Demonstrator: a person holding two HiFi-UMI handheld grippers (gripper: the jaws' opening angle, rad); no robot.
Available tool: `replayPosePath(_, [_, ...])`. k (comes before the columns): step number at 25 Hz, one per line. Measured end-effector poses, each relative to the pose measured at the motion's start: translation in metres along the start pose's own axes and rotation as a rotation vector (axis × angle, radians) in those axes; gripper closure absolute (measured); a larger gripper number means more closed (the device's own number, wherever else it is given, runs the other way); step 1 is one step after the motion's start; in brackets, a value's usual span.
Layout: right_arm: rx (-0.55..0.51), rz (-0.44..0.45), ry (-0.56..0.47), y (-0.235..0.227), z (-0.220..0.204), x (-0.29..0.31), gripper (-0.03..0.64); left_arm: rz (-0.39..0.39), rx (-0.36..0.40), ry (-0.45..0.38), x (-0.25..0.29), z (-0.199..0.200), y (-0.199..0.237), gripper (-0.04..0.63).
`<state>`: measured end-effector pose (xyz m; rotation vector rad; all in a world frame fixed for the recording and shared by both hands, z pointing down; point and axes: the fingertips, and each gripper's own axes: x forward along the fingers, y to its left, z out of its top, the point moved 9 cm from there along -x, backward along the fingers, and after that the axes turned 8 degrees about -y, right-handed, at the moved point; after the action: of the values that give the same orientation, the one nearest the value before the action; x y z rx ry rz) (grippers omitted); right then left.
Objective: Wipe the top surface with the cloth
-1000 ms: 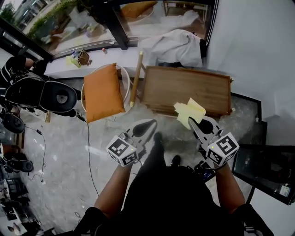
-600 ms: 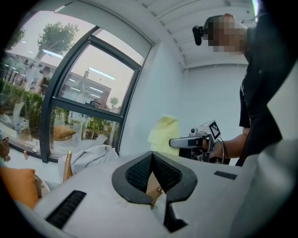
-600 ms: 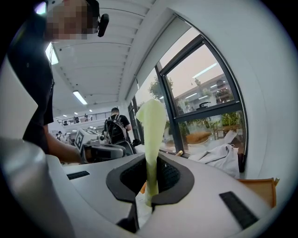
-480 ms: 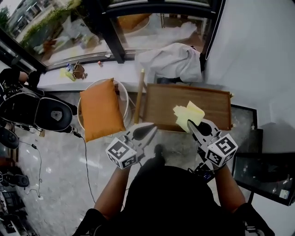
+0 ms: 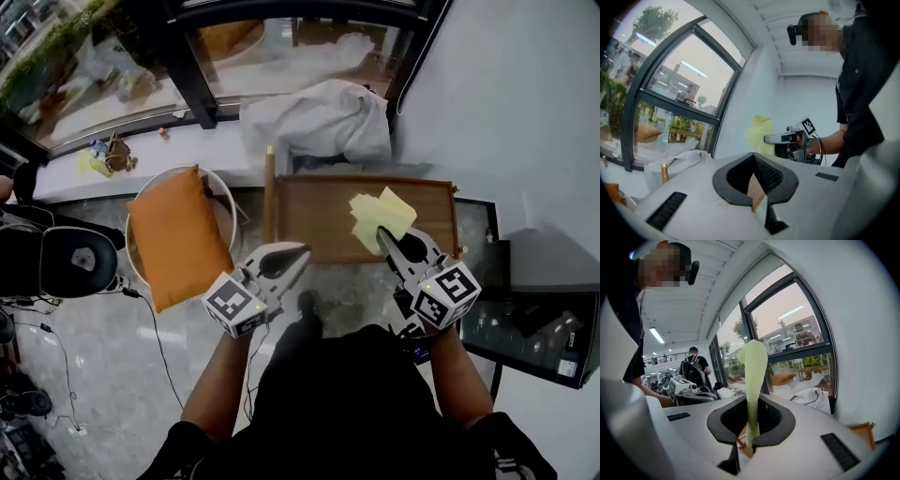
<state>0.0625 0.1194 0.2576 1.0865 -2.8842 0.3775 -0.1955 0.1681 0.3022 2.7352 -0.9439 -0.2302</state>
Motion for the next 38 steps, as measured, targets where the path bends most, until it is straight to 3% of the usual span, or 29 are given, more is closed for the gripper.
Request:
replayPosePath(5, [-0.008, -0.023, 0.028, -0.013, 0.000, 0.013, 0.584, -0.002, -0.035, -0.031, 0.012, -0.006, 0.019, 0.584])
replayPosePath(9, [-0.009, 0.003, 0.042, -0.023, 0.001, 0.032, 0.584, 0.009, -0.030, -0.011, 0.018, -0.009, 0.030, 0.584])
replayPosePath(21, [0.030, 0.184, 0.029, -0.089, 0.007, 0.047, 0.584, 0.192, -0.090, -0.005, 0.075, -0.021, 0.029, 0.584])
replayPosePath(27, [0.066, 0.314, 0.031, -0.112, -0.004, 0.044, 0.584, 0.288, -0.035, 0.065, 0.097, -0.019, 0.017, 0.584])
replayPosePath(33, [0.143, 0.372, 0.051, -0.121, -0.019, 0.056, 0.584, 0.369, -0.018, 0.093, 0.109, -0.021, 0.014, 0.584])
replayPosePath(38, [0.133, 0.380, 0.065, -0.115, -0.026, 0.088, 0.584, 0.350, 0.017, 0.141, 0.112, -0.021, 0.028, 0.583])
